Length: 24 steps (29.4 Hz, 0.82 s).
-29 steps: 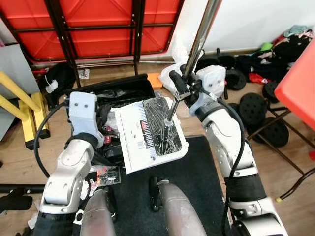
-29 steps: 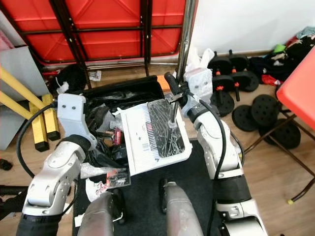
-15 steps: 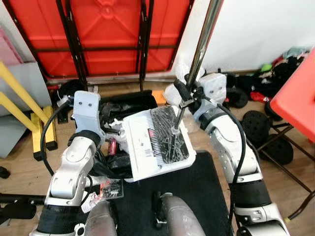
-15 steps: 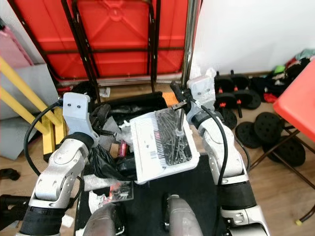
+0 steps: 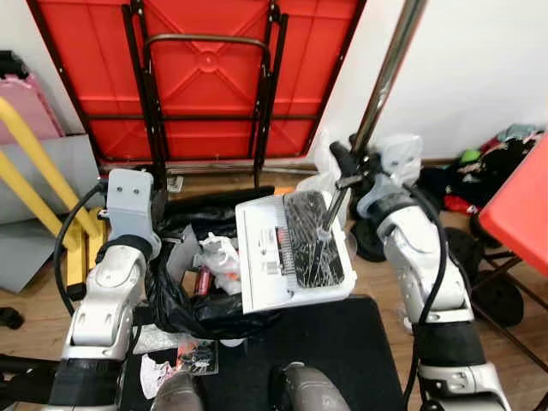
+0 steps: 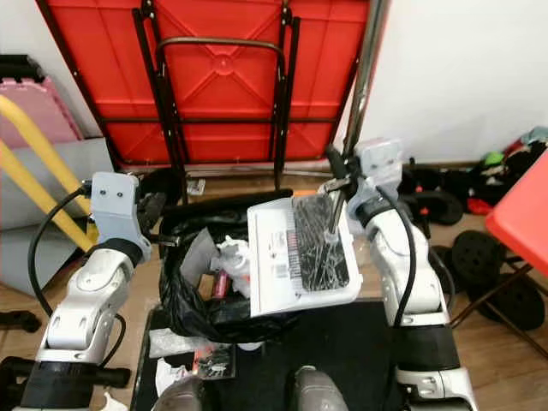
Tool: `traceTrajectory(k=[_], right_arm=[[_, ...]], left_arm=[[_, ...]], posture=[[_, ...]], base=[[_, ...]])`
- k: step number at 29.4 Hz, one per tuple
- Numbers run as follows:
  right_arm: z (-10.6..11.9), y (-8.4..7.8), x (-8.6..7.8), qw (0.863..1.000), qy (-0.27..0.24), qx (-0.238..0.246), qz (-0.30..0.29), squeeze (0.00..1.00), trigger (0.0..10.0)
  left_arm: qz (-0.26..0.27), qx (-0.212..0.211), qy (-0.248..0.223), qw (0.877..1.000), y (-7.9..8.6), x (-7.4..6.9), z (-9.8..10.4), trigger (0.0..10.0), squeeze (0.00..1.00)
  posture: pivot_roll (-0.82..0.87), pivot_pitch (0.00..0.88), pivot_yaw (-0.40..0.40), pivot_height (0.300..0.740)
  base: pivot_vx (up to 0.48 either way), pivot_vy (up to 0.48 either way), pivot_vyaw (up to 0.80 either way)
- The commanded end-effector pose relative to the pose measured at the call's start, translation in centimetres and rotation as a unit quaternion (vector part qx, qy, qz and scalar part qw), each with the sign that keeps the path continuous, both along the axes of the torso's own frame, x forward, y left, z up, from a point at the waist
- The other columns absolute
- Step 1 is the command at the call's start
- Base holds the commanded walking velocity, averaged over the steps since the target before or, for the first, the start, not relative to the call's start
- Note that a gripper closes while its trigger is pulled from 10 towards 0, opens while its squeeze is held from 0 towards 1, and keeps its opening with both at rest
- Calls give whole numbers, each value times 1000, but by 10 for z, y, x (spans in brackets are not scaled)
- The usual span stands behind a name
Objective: Sweep floor
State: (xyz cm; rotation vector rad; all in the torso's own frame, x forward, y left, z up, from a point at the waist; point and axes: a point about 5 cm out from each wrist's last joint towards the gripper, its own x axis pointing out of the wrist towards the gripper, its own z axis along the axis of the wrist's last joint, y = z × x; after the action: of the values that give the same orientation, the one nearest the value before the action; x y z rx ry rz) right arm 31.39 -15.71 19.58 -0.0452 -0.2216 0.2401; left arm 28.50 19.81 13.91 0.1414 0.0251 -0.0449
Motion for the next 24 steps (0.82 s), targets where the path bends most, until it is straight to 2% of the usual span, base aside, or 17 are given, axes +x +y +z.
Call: traceTrajectory(k=[1,4,9,14,20,24], right_arm=[[14,-9,-1,999,-34,9,-14,0,10000],[14,-10,-1,999,-33,10,-15,0,10000],[8,-12,-2,999,-21,17,-19,0,10000],[4,-14,-1,999,-14,19,-25,0,10000],[2,-18,0,999,-9,19,-36,0,10000],[2,-18,0,999,-9,20,-37,0,10000]], left_arm=[[9,4,12,1000,2,-2,-7,10000,0],[13,0,14,1000,3,-2,-8,10000,0],[50,3,18,999,11,-4,-11,10000,0],[53,-10,23,998,13,-5,-13,10000,0],[53,-5,23,998,13,-5,-12,10000,0],[52,0,24,998,11,-4,-12,10000,0]], posture=[[-129,61,-133,733],[-129,61,-133,733],[-123,67,-137,733],[-121,68,-137,733],[-119,72,-139,733],[-120,72,-138,733]], base=[[472,0,0],[405,0,0],[0,0,0],[0,0,0],[0,0,0],[-277,0,0]])
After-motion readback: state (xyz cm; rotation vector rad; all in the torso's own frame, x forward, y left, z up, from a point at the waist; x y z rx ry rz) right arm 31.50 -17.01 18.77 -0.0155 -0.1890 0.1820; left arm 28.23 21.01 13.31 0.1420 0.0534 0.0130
